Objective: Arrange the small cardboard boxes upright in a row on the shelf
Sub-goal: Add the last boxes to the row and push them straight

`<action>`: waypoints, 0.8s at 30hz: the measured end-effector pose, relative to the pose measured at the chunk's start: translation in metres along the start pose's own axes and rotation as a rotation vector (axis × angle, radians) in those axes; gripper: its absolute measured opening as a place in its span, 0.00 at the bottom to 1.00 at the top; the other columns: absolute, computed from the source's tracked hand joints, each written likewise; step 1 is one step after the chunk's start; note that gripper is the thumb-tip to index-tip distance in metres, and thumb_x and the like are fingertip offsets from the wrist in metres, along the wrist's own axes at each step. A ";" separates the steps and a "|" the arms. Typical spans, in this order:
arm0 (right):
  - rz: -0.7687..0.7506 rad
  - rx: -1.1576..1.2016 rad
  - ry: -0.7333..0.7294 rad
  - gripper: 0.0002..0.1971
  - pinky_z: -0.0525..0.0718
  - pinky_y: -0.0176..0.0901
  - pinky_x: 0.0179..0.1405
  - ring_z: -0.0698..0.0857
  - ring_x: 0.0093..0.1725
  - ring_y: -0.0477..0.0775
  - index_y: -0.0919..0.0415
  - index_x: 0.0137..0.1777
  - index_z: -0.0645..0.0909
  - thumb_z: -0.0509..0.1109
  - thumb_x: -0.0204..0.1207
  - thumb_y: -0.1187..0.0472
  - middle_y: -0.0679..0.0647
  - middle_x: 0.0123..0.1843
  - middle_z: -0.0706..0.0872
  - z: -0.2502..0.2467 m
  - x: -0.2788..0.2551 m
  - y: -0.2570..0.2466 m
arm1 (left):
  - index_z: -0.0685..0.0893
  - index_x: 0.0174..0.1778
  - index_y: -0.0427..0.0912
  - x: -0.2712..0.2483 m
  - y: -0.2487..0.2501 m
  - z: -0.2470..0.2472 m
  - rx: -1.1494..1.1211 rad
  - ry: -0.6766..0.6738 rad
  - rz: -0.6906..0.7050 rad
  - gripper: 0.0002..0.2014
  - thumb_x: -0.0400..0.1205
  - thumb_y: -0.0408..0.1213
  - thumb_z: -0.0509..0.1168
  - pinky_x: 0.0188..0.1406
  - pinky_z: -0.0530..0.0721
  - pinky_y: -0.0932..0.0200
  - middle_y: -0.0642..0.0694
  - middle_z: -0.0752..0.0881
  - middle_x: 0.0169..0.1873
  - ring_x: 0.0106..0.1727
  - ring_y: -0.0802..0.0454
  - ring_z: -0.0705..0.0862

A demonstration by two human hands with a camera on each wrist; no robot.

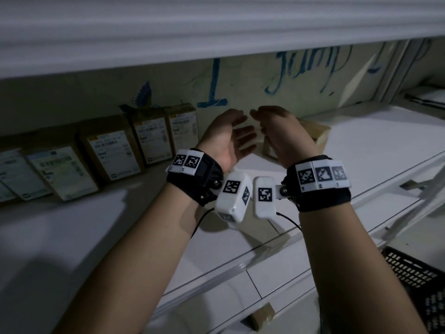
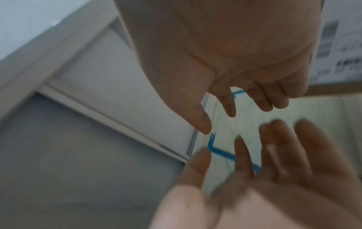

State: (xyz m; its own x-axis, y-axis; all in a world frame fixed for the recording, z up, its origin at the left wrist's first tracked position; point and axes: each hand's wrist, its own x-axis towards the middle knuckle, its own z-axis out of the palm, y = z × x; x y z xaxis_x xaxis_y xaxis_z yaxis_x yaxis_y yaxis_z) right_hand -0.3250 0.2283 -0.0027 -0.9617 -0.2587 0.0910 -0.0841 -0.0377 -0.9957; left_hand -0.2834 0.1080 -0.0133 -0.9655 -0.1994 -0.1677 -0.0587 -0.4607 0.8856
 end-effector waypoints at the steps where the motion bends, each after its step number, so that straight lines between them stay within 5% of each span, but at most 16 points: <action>1: -0.003 -0.007 0.028 0.30 0.80 0.43 0.49 0.85 0.52 0.50 0.60 0.77 0.82 0.77 0.77 0.49 0.50 0.53 0.87 -0.006 0.000 -0.001 | 0.84 0.53 0.44 0.003 -0.002 0.001 -0.003 0.012 -0.012 0.10 0.87 0.46 0.63 0.73 0.80 0.40 0.39 0.87 0.51 0.57 0.41 0.85; 5: -0.020 0.004 0.143 0.28 0.89 0.58 0.66 0.93 0.60 0.55 0.53 0.70 0.87 0.79 0.69 0.46 0.55 0.59 0.94 -0.039 0.007 0.005 | 0.84 0.52 0.44 0.009 -0.010 0.004 -0.031 0.052 -0.033 0.08 0.87 0.44 0.64 0.69 0.79 0.40 0.38 0.84 0.55 0.60 0.39 0.83; 9: -0.044 0.089 0.217 0.21 0.85 0.41 0.42 0.91 0.54 0.50 0.56 0.73 0.86 0.75 0.80 0.56 0.54 0.60 0.93 -0.068 0.005 -0.001 | 0.85 0.51 0.44 0.019 -0.013 -0.003 -0.033 0.157 0.045 0.05 0.85 0.39 0.65 0.62 0.83 0.42 0.42 0.90 0.51 0.57 0.42 0.87; 12: -0.072 0.115 0.274 0.25 0.81 0.34 0.41 0.87 0.55 0.46 0.57 0.74 0.86 0.76 0.76 0.57 0.55 0.66 0.91 -0.084 0.007 0.001 | 0.85 0.50 0.43 0.024 -0.016 -0.009 -0.030 0.165 0.045 0.05 0.86 0.39 0.65 0.67 0.83 0.40 0.42 0.91 0.52 0.57 0.43 0.87; 16: -0.048 0.105 0.335 0.30 0.79 0.20 0.27 0.83 0.42 0.33 0.64 0.84 0.76 0.76 0.82 0.66 0.59 0.64 0.86 -0.096 0.019 0.017 | 0.84 0.50 0.44 0.026 -0.023 -0.016 -0.041 0.138 -0.011 0.07 0.88 0.41 0.62 0.71 0.81 0.41 0.43 0.90 0.55 0.59 0.45 0.87; 18: 0.001 0.077 0.336 0.35 0.83 0.27 0.32 0.86 0.42 0.39 0.65 0.87 0.71 0.77 0.81 0.66 0.61 0.64 0.85 -0.094 0.022 0.025 | 0.83 0.48 0.45 0.027 -0.026 -0.017 -0.047 0.139 -0.028 0.07 0.87 0.41 0.61 0.72 0.80 0.43 0.45 0.90 0.50 0.56 0.45 0.87; 20: 0.048 0.025 0.317 0.38 0.83 0.35 0.43 0.88 0.54 0.51 0.65 0.89 0.68 0.78 0.80 0.65 0.63 0.71 0.84 -0.090 0.024 0.034 | 0.83 0.45 0.47 0.028 -0.027 -0.019 -0.055 0.142 -0.048 0.08 0.87 0.41 0.61 0.67 0.80 0.46 0.46 0.89 0.45 0.54 0.47 0.87; 24: 0.047 -0.008 0.304 0.41 0.84 0.35 0.51 0.84 0.68 0.56 0.62 0.90 0.66 0.79 0.79 0.69 0.59 0.79 0.79 -0.084 0.031 0.048 | 0.82 0.44 0.47 0.031 -0.026 -0.023 -0.082 0.162 -0.069 0.09 0.87 0.42 0.60 0.63 0.79 0.48 0.47 0.89 0.46 0.53 0.48 0.87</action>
State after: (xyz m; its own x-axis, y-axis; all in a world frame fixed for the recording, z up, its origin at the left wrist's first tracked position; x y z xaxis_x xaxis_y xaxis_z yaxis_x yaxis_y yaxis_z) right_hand -0.3804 0.2997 -0.0487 -0.9985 0.0407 0.0377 -0.0387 -0.0246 -0.9989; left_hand -0.3060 0.0943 -0.0518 -0.9061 -0.2981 -0.3003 -0.0963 -0.5458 0.8324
